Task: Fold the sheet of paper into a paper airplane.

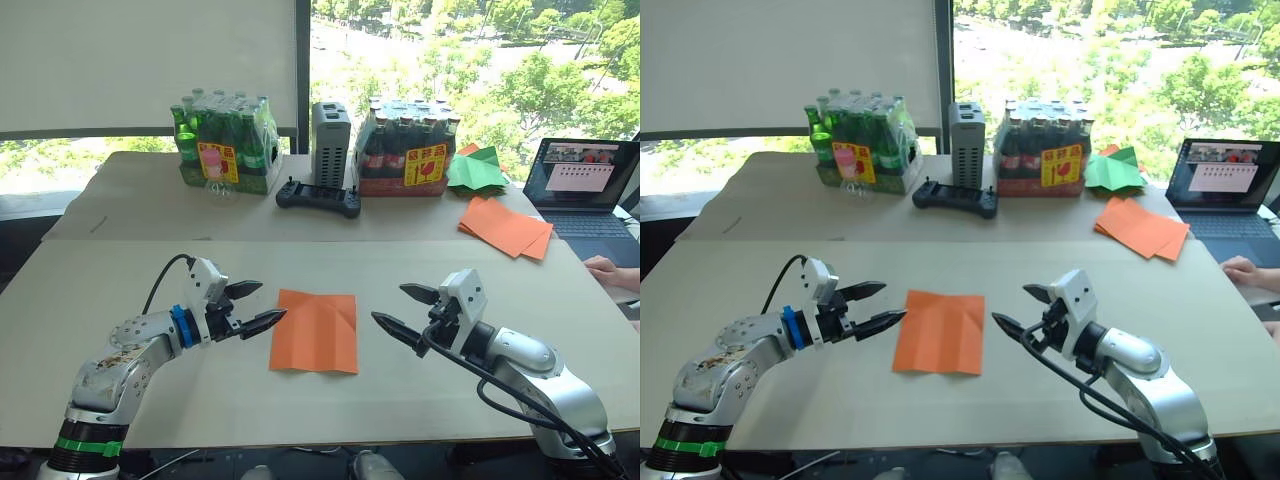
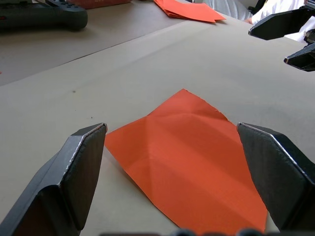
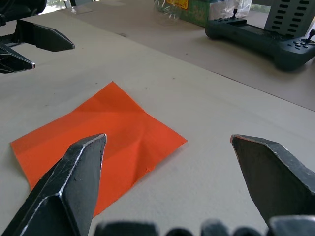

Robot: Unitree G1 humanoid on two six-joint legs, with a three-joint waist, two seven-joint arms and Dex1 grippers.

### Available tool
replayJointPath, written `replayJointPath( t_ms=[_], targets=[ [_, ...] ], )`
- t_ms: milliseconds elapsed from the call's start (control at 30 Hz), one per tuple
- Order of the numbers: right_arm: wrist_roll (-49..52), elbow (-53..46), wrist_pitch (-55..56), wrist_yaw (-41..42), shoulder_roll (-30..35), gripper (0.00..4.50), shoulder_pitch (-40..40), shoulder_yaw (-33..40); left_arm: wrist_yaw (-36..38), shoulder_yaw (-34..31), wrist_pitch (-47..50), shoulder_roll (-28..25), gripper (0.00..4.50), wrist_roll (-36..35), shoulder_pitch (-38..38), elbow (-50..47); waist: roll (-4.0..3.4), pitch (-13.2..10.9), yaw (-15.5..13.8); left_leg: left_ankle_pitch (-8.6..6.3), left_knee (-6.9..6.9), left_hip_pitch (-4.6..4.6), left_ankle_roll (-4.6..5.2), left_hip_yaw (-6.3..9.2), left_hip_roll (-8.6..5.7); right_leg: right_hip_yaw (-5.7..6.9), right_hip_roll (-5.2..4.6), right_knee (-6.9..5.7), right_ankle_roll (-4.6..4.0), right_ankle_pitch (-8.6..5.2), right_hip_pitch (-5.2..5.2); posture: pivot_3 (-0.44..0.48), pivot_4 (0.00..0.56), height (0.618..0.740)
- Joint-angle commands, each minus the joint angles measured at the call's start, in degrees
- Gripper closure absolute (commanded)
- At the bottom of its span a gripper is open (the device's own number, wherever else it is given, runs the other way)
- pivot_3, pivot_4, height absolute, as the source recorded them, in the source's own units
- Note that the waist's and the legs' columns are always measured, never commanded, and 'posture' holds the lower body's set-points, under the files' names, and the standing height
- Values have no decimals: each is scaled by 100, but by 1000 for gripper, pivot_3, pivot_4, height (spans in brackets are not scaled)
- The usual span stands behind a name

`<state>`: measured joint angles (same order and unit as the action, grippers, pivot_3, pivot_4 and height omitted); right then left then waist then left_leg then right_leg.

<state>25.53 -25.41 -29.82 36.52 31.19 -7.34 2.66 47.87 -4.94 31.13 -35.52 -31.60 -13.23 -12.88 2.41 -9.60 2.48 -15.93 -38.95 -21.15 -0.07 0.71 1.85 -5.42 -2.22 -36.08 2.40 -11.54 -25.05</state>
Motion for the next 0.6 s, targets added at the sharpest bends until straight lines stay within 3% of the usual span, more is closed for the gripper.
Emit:
replayJointPath(
  t_ms=[33, 233, 267, 367, 600],
  targets=[
    [-24, -62, 248, 7, -56, 34, -95, 30, 69, -81, -146, -36, 0, 22, -157, -27, 0, 0, 0, 0, 0, 0, 0, 0, 0, 0, 0, 0, 0, 0, 0, 0, 150, 733],
    [-145, 54, 373, -30, -185, 34, -152, 0, 319, 94, -252, 41, 0, 88, -381, 342, 0, 0, 3, 0, 0, 0, 0, -1, -1, 0, 0, 0, 0, 0, 0, 0, 150, 733],
    [-161, 54, 383, -32, -196, 0, -147, -4, 401, 210, -340, 90, 519, 161, -427, 441, -1, 0, -2, 0, 0, 0, 0, 0, 0, 0, 0, 1, 0, 0, 0, 0, 150, 733],
    [-246, 43, 420, -52, -226, 0, -121, -54, 564, 452, -541, 339, 1409, 264, -596, 752, -1, 0, -10, 0, 0, -1, 0, 0, -1, 0, 0, 1, 0, 0, 1, 0, 150, 733],
    [-401, -77, 430, -163, -253, 0, -42, -138, 611, 1377, -954, 516, 3746, 1344, -1057, 1802, -1, 0, 6, 0, -1, -1, 0, 0, -3, 0, 0, 0, 0, 0, 1, 0, 150, 733]
  ],
)
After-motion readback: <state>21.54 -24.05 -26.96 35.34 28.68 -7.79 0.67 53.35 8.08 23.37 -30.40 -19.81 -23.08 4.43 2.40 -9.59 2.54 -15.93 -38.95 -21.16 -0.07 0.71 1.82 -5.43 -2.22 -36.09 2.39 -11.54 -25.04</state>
